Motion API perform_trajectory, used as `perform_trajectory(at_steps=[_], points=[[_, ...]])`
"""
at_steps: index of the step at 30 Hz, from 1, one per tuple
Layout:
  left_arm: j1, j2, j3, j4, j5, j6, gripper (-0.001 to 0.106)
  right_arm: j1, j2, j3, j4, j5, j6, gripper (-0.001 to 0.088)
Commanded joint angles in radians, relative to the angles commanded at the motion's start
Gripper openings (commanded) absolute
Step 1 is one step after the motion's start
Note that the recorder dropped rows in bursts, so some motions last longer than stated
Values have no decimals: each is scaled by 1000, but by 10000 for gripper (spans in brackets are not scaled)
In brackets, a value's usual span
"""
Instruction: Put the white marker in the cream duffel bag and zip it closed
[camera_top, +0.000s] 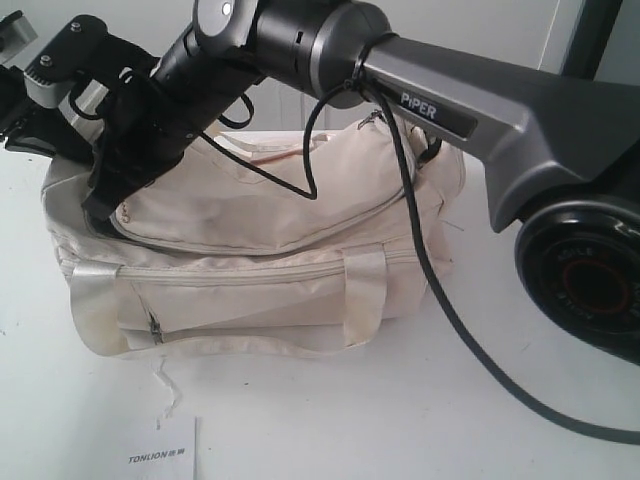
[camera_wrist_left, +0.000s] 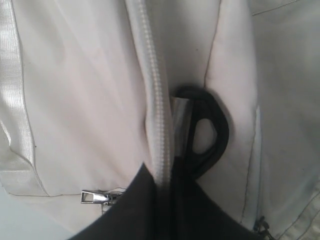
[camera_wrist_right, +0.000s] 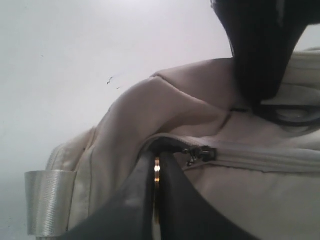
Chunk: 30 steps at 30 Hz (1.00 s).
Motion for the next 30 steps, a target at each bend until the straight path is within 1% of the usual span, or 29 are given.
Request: perform_trajectory(at_steps=[3,13,30], points=[[0,0,0,0,-5,0,0,0,0,0,0,13,-2,0],[0,0,0,0,-14,0,0,0,-7,0,4,73,-108,0],[2,0,0,-2,-14,0,0,0,-11,0,6,129,-114,0]])
